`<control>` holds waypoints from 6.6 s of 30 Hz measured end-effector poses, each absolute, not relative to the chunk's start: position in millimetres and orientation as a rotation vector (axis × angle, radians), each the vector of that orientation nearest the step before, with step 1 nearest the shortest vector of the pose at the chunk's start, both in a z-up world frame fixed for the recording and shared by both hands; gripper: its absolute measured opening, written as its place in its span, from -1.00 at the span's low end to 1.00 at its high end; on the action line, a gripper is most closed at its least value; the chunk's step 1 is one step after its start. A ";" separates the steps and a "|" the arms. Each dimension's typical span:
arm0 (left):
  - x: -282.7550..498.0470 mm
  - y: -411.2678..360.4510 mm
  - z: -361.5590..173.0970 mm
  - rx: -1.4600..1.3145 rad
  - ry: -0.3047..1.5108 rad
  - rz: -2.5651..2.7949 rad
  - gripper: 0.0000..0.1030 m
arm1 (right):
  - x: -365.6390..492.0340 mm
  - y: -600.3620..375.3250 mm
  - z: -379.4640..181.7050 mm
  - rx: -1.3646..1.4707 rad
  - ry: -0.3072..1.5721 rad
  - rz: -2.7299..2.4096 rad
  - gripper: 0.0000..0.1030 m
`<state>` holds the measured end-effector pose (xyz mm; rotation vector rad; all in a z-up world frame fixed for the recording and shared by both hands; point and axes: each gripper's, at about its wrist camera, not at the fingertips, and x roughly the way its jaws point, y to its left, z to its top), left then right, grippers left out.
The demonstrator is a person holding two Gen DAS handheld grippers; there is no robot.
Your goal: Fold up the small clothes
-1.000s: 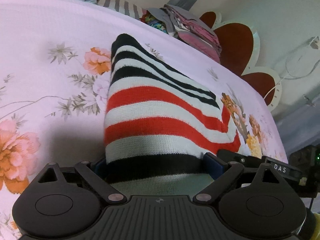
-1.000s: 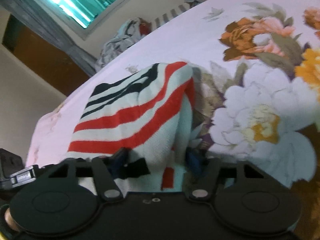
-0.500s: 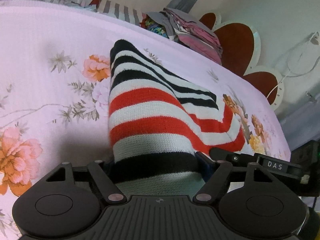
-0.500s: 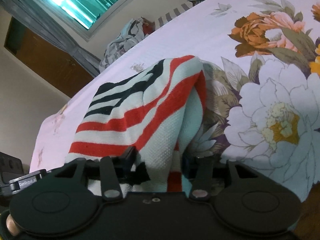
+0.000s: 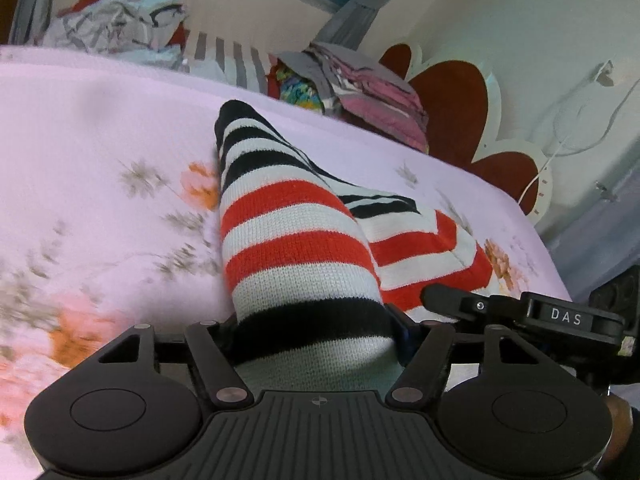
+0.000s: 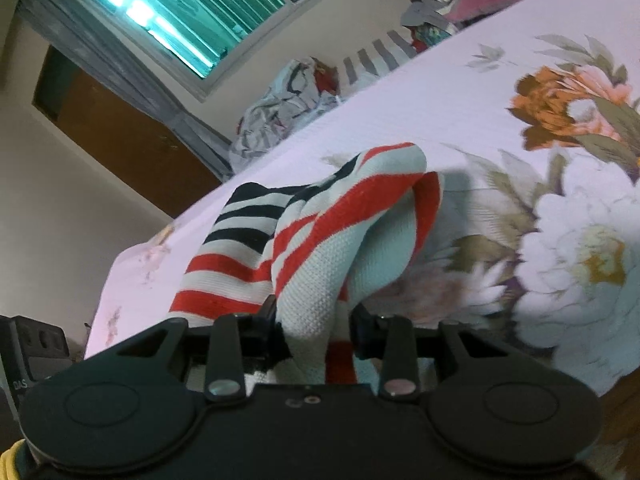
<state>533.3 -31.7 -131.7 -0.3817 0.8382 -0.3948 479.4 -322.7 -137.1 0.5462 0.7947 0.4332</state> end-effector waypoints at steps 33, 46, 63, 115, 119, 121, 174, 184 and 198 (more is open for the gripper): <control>520.4 366.8 -188.2 -0.396 0.783 -0.276 0.38 | 519.1 56.9 -194.1 0.483 0.885 0.479 -0.26; 513.4 380.4 -170.4 -0.444 0.742 -0.254 0.41 | 527.6 55.1 -183.0 0.503 0.853 0.345 0.04; 502.0 376.2 -165.1 -0.346 0.720 -0.241 0.53 | 524.0 79.5 -162.7 0.278 0.757 0.268 -0.50; 441.4 313.6 -163.8 -0.167 0.928 0.021 1.00 | 402.9 96.6 -183.4 0.034 0.814 0.154 0.17; 427.4 311.7 -157.4 -0.153 0.928 -0.002 1.00 | 401.4 97.2 -187.4 0.002 0.832 0.154 0.18; 421.2 314.0 -157.7 -0.182 0.931 -0.008 1.00 | 402.4 95.9 -192.0 0.011 0.838 0.155 0.19; 64.6 249.5 54.5 -0.071 0.550 0.224 1.00 | 52.8 19.1 2.9 0.004 0.340 0.236 0.99; 62.0 246.8 52.2 -0.081 0.559 0.232 1.00 | 48.2 19.4 2.7 0.001 0.337 0.240 0.99; 58.8 244.0 57.3 -0.066 0.550 0.224 1.00 | 44.1 17.1 3.4 0.005 0.331 0.237 0.99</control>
